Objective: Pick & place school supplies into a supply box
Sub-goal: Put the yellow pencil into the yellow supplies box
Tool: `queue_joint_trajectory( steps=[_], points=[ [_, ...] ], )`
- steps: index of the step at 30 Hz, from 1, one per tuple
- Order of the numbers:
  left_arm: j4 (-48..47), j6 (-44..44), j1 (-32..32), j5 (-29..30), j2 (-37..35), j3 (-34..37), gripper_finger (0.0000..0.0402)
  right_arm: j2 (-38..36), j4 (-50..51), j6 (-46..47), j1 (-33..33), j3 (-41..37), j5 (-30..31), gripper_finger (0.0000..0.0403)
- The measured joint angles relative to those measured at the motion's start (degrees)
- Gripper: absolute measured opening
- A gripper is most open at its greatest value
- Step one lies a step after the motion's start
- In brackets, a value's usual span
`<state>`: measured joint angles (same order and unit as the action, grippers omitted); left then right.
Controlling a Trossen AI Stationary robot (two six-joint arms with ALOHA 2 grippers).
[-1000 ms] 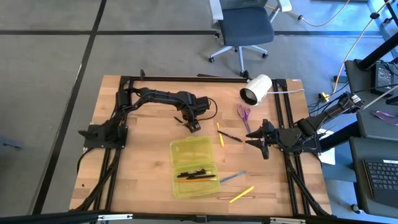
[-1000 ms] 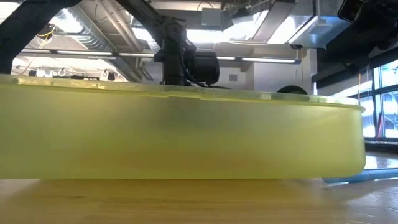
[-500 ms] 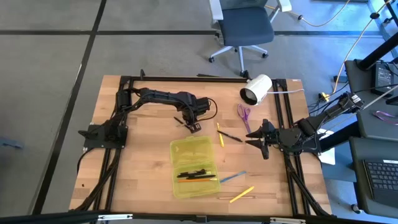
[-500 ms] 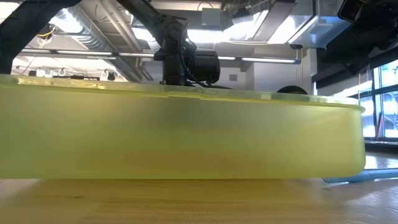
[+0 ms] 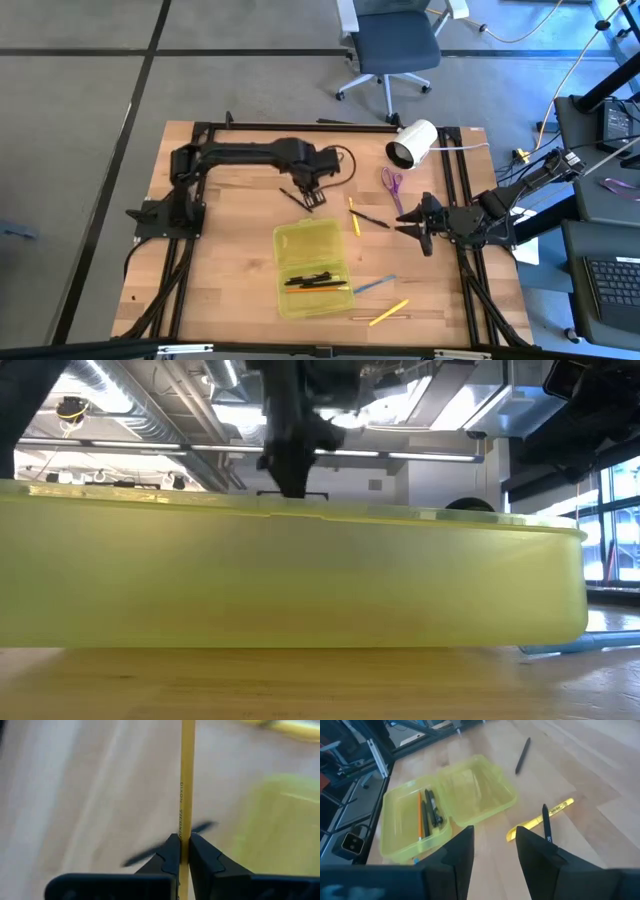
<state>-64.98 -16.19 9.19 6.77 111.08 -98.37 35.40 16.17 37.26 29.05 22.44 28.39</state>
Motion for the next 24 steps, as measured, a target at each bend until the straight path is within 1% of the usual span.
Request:
queue_joint_trajectory(
  steps=[4, 6, 13, 16, 20, 24],
  points=[
    [0.01, -3.66, -7.23, -2.20, -1.29, -2.82, 0.0010, 0.00, 0.08, -0.05, 0.01, 0.00, -0.06, 0.0149],
    [0.50, -6.10, -11.12, -2.33, -1.67, -3.73, 0.0011, 0.00, 0.06, -0.04, 0.01, 0.00, -0.06, 0.0149],
    [2.65, -14.61, -23.01, -2.42, 0.14, -3.80, 0.0011, 0.03, 0.00, -0.02, 0.01, 0.00, -0.06, 0.0149],
    [5.33, -17.41, -26.20, -2.45, 1.86, -3.83, 0.0011, 0.11, -0.03, -0.02, -0.01, 0.00, -0.05, 0.0149],
    [8.55, -16.42, -29.27, -2.81, 4.35, -3.80, 0.0011, 0.11, -0.08, -0.02, -0.01, 0.00, -0.03, 0.0149],
    [10.00, -17.91, -30.92, -4.75, 7.38, -3.80, 0.0011, 0.10, -0.07, -0.02, 0.01, 0.00, -0.06, 0.0149]
  ],
)
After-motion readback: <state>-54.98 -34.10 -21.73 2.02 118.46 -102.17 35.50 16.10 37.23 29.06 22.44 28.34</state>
